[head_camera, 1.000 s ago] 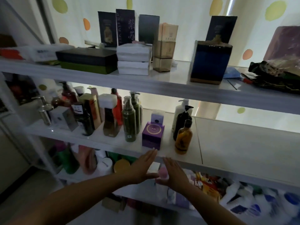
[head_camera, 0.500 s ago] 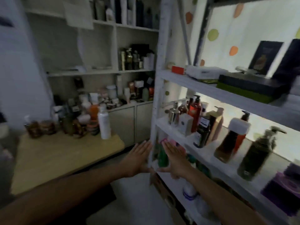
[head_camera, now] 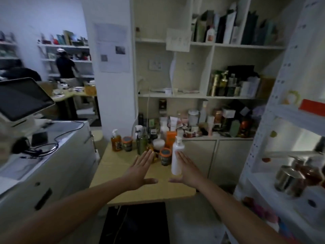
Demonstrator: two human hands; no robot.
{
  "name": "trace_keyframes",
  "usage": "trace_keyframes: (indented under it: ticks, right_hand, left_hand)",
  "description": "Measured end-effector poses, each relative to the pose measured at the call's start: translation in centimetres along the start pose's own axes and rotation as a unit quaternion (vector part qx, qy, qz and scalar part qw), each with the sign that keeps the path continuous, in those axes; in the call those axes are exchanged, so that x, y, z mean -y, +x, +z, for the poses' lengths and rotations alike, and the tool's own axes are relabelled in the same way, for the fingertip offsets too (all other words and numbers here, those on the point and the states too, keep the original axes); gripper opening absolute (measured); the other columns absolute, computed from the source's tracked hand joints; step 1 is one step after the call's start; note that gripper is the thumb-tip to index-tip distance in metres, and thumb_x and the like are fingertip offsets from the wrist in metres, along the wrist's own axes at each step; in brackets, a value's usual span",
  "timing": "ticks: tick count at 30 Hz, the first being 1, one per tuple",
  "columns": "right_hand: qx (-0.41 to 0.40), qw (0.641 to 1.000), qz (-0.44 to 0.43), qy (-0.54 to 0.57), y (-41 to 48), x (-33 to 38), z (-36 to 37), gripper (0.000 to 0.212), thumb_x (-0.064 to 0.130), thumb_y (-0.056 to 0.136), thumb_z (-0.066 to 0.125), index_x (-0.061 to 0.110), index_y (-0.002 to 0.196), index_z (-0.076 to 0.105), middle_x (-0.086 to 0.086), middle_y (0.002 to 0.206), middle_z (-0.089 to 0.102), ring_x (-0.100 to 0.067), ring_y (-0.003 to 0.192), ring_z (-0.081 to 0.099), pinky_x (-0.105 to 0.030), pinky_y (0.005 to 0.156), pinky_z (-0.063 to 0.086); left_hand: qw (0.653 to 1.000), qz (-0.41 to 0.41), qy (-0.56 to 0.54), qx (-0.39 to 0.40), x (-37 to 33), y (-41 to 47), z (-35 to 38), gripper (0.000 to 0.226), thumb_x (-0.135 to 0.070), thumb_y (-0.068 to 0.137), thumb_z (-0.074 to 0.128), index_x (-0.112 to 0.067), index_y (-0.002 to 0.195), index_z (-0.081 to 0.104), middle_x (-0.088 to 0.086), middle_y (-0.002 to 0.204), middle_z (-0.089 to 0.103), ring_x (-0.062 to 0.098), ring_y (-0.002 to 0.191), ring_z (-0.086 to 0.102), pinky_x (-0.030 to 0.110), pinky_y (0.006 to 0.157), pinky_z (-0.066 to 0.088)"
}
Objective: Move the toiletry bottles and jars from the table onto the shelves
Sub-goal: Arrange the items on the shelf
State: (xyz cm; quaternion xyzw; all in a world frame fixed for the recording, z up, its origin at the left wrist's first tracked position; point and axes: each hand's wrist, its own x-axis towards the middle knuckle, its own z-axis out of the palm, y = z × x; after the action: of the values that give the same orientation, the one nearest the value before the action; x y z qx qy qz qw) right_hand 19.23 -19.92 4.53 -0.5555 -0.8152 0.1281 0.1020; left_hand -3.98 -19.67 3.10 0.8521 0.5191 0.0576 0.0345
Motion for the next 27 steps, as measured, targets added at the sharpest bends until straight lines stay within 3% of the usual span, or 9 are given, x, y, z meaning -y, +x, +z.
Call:
trace_keyframes:
  ticks: [5, 9, 12, 16, 22, 25, 27]
  right_hand:
    - [-0.034, 0.998, 0.043, 0.028, 5.8, -4.8, -1.2, 0.121, 0.065, 0.069, 0.067, 0.018, 0.150, -0.010, 0.000, 0.158, -0.012, -0.019, 0.146, -0.004, -0.036, 0.118, 0.009]
    - [-0.018, 0.995, 0.087, 0.044, 9.4, -9.2, -1.4, 0.118, 0.061, 0.072, 0.067, 0.013, 0.150, -0.007, -0.005, 0.159, -0.008, -0.022, 0.146, -0.001, -0.036, 0.118, 0.009]
    - [0.004, 0.992, 0.110, 0.056, 11.0, -10.8, -0.4, 0.116, 0.057, 0.074, 0.069, 0.012, 0.149, -0.008, -0.006, 0.158, -0.009, -0.023, 0.146, -0.002, -0.035, 0.117, 0.009]
    - [0.037, 0.988, 0.138, 0.062, 13.6, -12.4, 1.4, 0.118, 0.057, 0.074, 0.068, 0.010, 0.149, -0.011, -0.007, 0.158, -0.011, -0.023, 0.146, -0.003, -0.036, 0.118, 0.009]
    - [0.038, 0.973, 0.191, 0.127, 18.2, -14.5, 4.4, 0.121, 0.046, 0.072, 0.076, 0.016, 0.149, -0.012, -0.002, 0.159, -0.010, -0.021, 0.146, -0.001, -0.037, 0.116, 0.015]
    - [0.015, 0.962, 0.223, 0.159, 20.4, -15.3, 5.7, 0.118, 0.039, 0.069, 0.080, 0.022, 0.150, -0.004, 0.002, 0.158, 0.006, -0.022, 0.144, 0.014, -0.038, 0.111, 0.028]
    - [-0.002, 0.949, 0.250, 0.193, 21.9, -16.2, 6.5, 0.115, 0.035, 0.066, 0.083, 0.027, 0.150, 0.005, 0.004, 0.154, 0.022, -0.021, 0.140, 0.028, -0.036, 0.106, 0.038]
  left_hand:
    - [0.999, -0.040, 0.003, 0.004, 1.8, 5.4, 0.6, 0.122, -0.087, 0.054, 0.013, -0.015, 0.147, -0.021, -0.001, 0.154, -0.027, 0.013, 0.139, -0.027, 0.038, 0.119, -0.008]
    - [0.998, -0.062, -0.009, 0.003, 2.4, 9.8, 2.7, 0.116, -0.084, 0.064, 0.022, -0.016, 0.147, -0.021, -0.002, 0.154, -0.028, 0.014, 0.140, -0.028, 0.037, 0.119, -0.009]
    - [0.998, -0.055, -0.032, 0.022, 2.5, 12.7, 4.2, 0.119, -0.086, 0.059, 0.022, -0.017, 0.146, -0.022, -0.003, 0.153, -0.029, 0.011, 0.137, -0.029, 0.035, 0.116, -0.010]
    - [0.996, -0.040, -0.076, 0.040, 3.5, 17.0, 5.8, 0.110, -0.068, 0.080, 0.050, -0.019, 0.147, -0.023, -0.005, 0.151, -0.030, 0.014, 0.142, -0.024, 0.038, 0.118, -0.008]
    - [0.990, -0.019, -0.122, 0.073, 5.7, 24.4, 8.4, 0.109, -0.063, 0.082, 0.055, -0.016, 0.149, -0.018, -0.001, 0.157, -0.022, 0.016, 0.145, -0.018, 0.037, 0.119, -0.002]
    - [0.984, 0.008, -0.157, 0.085, 6.9, 28.2, 9.3, 0.105, -0.058, 0.083, 0.059, -0.016, 0.151, -0.009, 0.000, 0.159, -0.010, 0.019, 0.147, -0.008, 0.039, 0.120, 0.005]
    - [0.978, 0.023, -0.186, 0.097, 7.9, 30.8, 10.3, 0.107, -0.061, 0.078, 0.062, -0.021, 0.152, -0.005, 0.000, 0.160, 0.004, 0.023, 0.146, 0.009, 0.043, 0.118, 0.018]
